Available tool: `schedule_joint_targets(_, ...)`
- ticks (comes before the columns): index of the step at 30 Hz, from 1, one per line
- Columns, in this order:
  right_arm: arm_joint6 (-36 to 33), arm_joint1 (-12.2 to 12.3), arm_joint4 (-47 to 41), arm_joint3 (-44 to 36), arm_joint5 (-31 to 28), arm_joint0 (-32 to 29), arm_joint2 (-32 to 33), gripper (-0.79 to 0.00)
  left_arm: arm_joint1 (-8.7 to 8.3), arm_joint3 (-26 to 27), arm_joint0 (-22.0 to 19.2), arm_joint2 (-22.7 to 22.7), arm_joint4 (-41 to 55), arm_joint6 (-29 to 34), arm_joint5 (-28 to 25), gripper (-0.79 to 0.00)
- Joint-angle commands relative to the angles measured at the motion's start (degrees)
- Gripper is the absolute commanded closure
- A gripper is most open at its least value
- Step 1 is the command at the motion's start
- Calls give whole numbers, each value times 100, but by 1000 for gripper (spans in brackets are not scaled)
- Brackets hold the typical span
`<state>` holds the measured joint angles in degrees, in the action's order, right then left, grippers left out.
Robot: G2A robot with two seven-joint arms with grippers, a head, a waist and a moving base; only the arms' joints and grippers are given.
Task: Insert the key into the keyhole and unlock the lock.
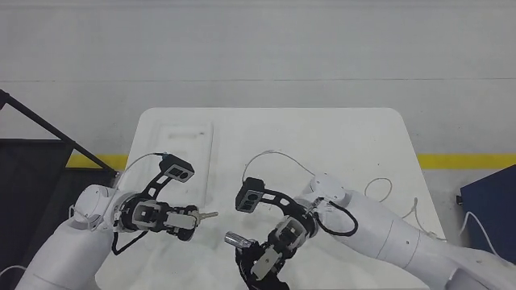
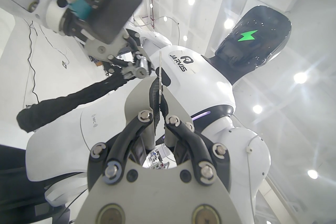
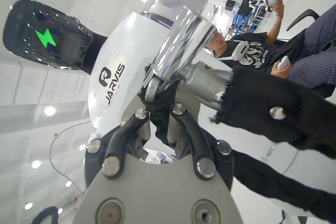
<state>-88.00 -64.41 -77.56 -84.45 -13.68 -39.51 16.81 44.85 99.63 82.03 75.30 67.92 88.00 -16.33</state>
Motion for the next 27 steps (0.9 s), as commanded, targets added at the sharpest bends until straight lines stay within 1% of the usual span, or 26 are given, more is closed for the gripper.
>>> schedule_joint_targets(1,0,-37,98,239,110,35,-116,0,3,37,129,136,3,0,0,0)
schedule_joint_targets(5,0,-102,31,536,18,13,-229,0,15,110,289,300,-26,0,0,0)
schedule_joint_targets(10,0,-143,-44,743,5,8,-307,0,24,165,375,372,-87,0,0,0)
schedule_joint_targets(13,0,-157,128,943,69,94,-339,0,27,155,400,401,-102,0,0,0)
schedule_joint_targets(14,0,-161,332,990,153,178,-374,0,28,146,406,416,-119,0,0,0)
schedule_joint_targets(16,0,-170,1288,1046,429,524,-512,0,26,124,429,426,-205,0,0,0)
schedule_joint_targets(18,135,-189,2462,805,855,929,-613,0,23,129,435,427,-263,0,0,0)
schedule_joint_targets(19,356,-196,3137,549,1268,1129,-693,0,21,140,433,420,-287,0,0,0)
schedule_joint_targets(21,712,-193,4660,-184,2469,1425,-707,0,18,160,424,411,-320,0,0,0)
schedule_joint_targets(22,892,-184,4953,-599,2788,1481,-680,0,17,171,418,405,-333,0,0,0)
schedule_joint_targets(23,1097,-156,5031,-870,2922,1482,-600,0,16,180,412,396,-354,0,0,0)
schedule_joint_targets(25,1518,-48,5551,-1260,3246,1559,-461,0,13,206,411,385,-378,0,0,0)
schedule_joint_targets(27,1931,92,5795,-1677,3385,1507,-220,0,11,208,415,383,-402,0,0,0)
